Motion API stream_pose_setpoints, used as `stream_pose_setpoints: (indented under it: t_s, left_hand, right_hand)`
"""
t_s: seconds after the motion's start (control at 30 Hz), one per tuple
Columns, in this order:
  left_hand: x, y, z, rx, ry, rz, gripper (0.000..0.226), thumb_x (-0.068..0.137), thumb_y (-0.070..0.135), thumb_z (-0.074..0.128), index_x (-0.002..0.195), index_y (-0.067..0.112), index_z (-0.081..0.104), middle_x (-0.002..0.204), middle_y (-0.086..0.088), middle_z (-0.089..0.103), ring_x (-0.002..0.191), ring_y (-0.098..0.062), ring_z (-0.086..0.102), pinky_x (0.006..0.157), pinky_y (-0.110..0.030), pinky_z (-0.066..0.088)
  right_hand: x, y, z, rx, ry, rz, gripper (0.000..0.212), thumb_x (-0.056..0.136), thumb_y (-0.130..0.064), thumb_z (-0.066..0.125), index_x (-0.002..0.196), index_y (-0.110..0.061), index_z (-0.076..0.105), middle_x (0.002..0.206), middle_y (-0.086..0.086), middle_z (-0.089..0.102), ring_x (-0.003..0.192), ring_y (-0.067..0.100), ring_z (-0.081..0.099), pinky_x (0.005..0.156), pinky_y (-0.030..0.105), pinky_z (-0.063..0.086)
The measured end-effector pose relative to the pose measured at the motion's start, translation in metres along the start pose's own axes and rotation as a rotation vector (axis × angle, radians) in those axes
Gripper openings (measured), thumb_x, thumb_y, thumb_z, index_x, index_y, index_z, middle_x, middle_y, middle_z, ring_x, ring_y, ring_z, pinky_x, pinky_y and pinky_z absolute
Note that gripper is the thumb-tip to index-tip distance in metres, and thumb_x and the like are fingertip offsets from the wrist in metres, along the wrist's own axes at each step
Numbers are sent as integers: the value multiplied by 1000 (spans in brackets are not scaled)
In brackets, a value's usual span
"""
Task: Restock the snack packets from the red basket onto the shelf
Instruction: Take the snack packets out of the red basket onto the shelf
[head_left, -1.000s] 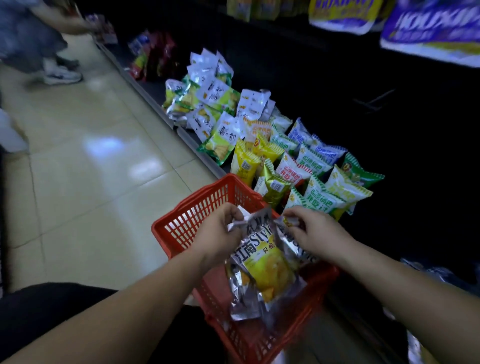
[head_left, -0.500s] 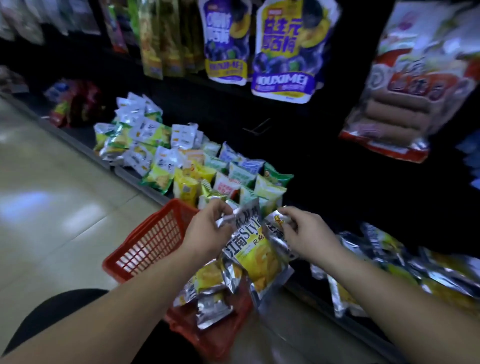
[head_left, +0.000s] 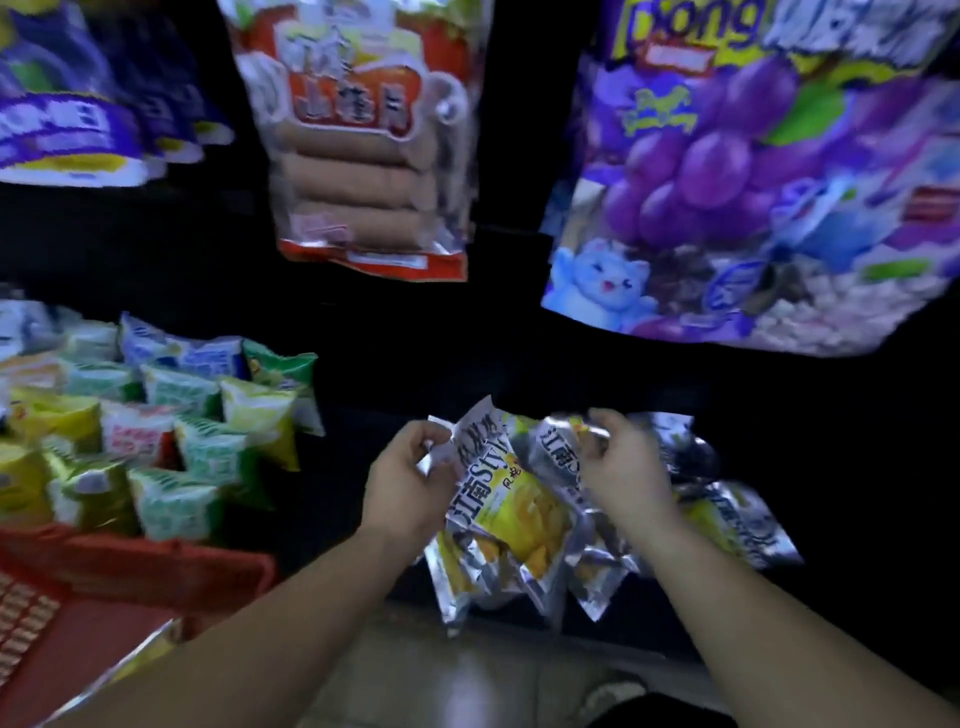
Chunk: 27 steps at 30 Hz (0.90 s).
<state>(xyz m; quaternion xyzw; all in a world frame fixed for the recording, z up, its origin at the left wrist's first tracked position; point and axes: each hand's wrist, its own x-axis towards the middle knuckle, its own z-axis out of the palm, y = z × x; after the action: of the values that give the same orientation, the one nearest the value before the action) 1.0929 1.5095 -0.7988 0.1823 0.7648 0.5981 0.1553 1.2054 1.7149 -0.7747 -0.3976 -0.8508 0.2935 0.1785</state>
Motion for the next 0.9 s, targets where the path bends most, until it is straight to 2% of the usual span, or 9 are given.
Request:
stream_pose_setpoints:
  t_s: [0.1,0.2,0.27,0.37,0.53,0.63,0.73,0.8,0.9]
  left_hand:
    - [27,9,48,-55,-2,9,23,92,7,66,90,29,63,80,-4,70,61,-20,58,54,-41,48]
    - [46,12,82,-160,91,-7,27,88,0,70,93,25,63,88,-10,71,66,-23,60,58,-45,53]
    - [47,11,97,-215,84,-67,30,88,2,75,108,20,63,94,-8,71,72,-23,62,66,-50,57]
    - [26,6,107,-148,-177,-307,58,84,11,83,132,23,53,107,-7,68,75,-16,61,83,-43,57]
    - [3,-27,89,-82,-224,-379,79,76,11,89,143,30,53,129,0,58,119,-21,60,89,-30,49]
    - [-9,-37,62,-47,-203,-373,71,79,13,87,140,34,57,130,0,57,110,-13,62,86,-30,53]
    - [-29,-42,23,-74,-175,-337,64,81,8,85,134,32,59,116,-2,64,95,-14,67,73,-21,54]
    - [-45,-47,-9,-86,-145,-322,60,78,10,86,128,35,62,109,-7,67,94,-19,69,76,-24,57]
    - [-68,-63,-65,-94,-83,-293,52,80,10,85,122,31,62,107,-17,70,96,-22,69,83,-31,57]
  right_hand:
    - [25,28,-26,103,206,132,37,96,-17,60,131,-7,64,118,21,71,113,37,65,93,40,50]
    - [34,51,-41,116,285,226,52,96,-20,57,146,-14,49,134,22,55,116,40,59,94,42,48]
    - [31,61,-44,45,233,307,70,92,-28,61,156,-28,32,152,17,32,123,39,54,98,44,47]
    - [20,66,-40,-103,-9,348,77,91,-33,63,158,-34,25,168,8,2,131,35,51,91,37,44]
    - [2,46,-21,-72,-216,179,53,92,-42,60,143,-30,51,137,2,59,114,27,62,90,40,53]
    - [-12,18,-7,-86,-334,113,48,91,-43,62,137,-31,56,126,-2,67,109,24,64,93,41,54]
    - [-30,-15,16,-109,-439,38,57,89,-49,63,142,-31,54,136,-3,62,117,22,62,98,43,53]
    - [-42,-42,36,-124,-496,-20,55,88,-50,64,139,-31,56,134,-3,62,117,21,62,97,43,53]
    - [-67,-92,75,-158,-581,-147,34,86,-48,62,116,-31,68,102,-6,71,94,18,67,85,40,57]
